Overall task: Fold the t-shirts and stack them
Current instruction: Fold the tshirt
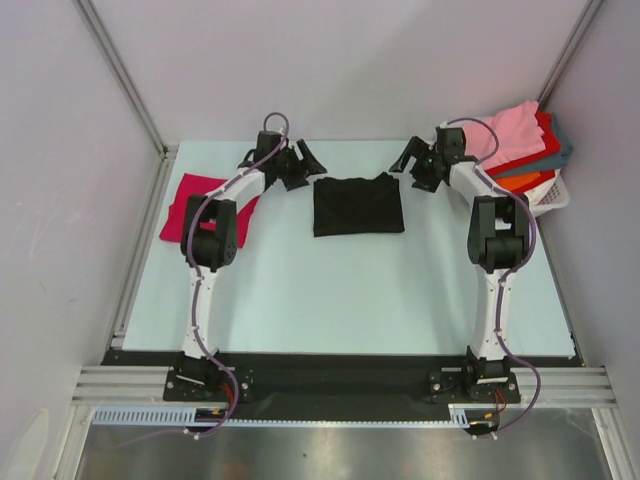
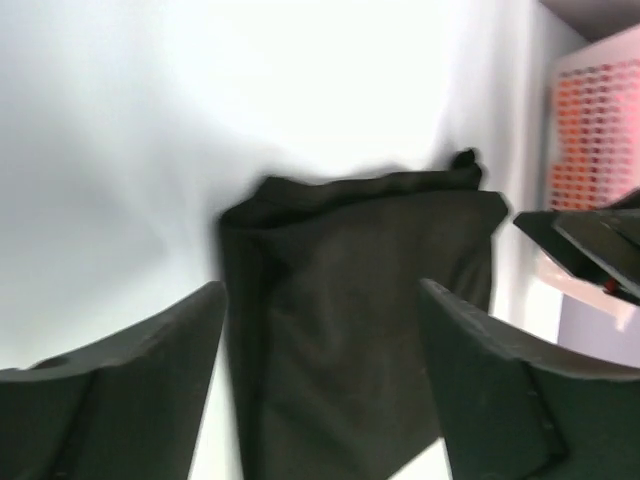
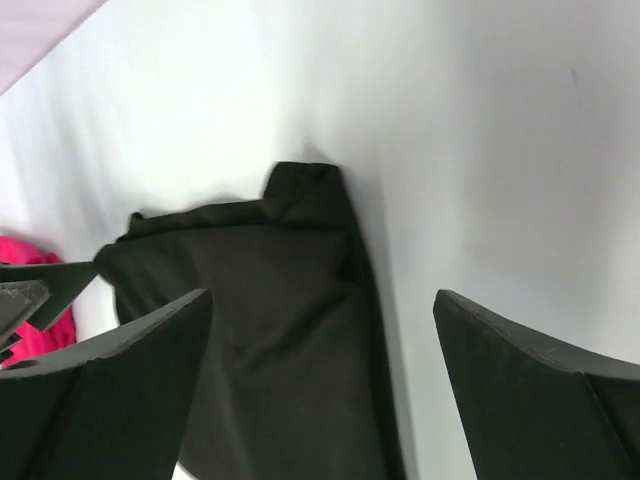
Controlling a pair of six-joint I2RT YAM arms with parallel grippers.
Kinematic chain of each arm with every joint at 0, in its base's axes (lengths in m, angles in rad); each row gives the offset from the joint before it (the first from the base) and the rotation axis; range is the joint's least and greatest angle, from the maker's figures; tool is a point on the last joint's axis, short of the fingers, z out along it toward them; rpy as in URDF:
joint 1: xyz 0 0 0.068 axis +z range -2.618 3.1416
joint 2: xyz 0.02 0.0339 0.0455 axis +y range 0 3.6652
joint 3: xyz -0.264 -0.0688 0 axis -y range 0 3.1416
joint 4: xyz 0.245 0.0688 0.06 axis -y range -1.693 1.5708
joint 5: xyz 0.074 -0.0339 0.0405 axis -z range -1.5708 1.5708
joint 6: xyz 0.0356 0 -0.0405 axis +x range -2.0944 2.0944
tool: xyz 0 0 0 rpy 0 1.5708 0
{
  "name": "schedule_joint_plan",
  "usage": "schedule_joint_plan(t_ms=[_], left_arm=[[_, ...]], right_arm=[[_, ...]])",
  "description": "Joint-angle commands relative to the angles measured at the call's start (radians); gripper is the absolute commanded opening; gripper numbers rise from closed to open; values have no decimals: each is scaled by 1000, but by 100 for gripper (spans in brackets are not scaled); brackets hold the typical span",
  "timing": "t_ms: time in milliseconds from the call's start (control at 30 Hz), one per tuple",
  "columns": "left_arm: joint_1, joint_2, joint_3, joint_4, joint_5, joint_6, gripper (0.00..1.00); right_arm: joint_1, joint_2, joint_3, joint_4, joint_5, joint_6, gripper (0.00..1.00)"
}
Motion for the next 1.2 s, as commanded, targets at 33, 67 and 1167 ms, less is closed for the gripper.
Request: schedule_joint_plan(t_ms=[33,67,1167], left_arm=[[18,-77,-72,68,-32,18,86],[18,-102,-111,88,-50,24,86],[-40,27,-15,170,-96,92,38]], right_arm=[[-11,-77,-166,220,-44,8,92],[-11,-90,-192,243,-46,1,91],[-13,35,-180,433,-171,-45,17]])
